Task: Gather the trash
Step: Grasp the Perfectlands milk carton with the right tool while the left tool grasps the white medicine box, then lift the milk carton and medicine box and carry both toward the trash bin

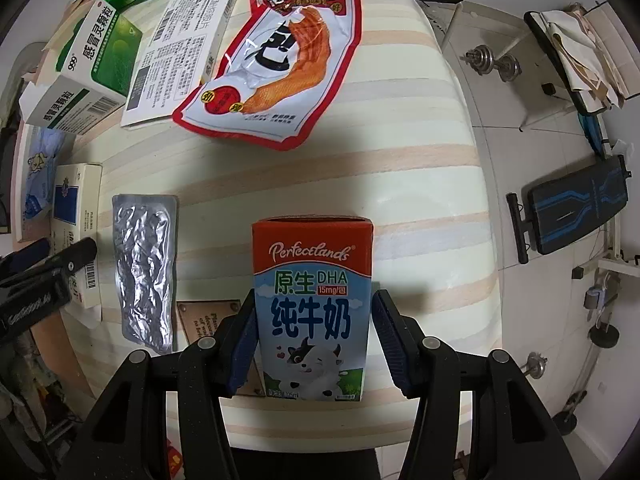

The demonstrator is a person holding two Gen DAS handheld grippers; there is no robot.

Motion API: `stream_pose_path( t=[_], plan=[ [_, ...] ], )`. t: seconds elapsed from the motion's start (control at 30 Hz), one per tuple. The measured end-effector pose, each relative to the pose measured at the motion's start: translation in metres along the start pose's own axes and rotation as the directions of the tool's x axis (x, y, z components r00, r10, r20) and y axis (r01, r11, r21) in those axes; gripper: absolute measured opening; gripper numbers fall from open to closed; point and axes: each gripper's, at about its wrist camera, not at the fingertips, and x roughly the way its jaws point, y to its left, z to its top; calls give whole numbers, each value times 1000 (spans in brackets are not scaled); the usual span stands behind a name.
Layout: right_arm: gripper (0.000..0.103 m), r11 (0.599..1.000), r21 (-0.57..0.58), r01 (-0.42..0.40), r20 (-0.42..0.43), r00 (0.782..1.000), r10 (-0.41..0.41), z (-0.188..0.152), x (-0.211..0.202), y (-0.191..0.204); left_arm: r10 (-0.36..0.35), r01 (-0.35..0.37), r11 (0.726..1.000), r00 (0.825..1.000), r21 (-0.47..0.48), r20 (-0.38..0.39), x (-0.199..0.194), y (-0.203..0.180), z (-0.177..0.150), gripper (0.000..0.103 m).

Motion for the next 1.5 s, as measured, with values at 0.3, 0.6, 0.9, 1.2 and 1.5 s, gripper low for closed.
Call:
stream_pose_path(
  t=[0.3, 0.6, 0.9, 1.2, 1.5],
  plan=[
    [52, 999, -47, 7, -17, 1000, -8, -29, 1, 7, -78, 50, 956, 993, -290, -83, 12, 48, -86, 72],
    [52, 996, -79, 41, -18, 999, -43, -33, 2, 11, -51, 35, 966, 997, -257, -56, 17, 53, -86, 73],
    [51, 996, -87, 2, 15, 1000, 0, -38, 3, 1, 25, -25, 972, 1000, -232, 0, 23, 7, -83, 72],
    [51, 988, -134, -72, 161, 983, 93, -79, -52, 20, 13, -1, 979, 998, -203, 57, -47, 3, -102, 72],
    [51, 990, -84, -115, 277, 951, 134, -178, -97, 41, -107, 132, 987, 966, -93, 235, -102, 37, -165, 72]
  ],
)
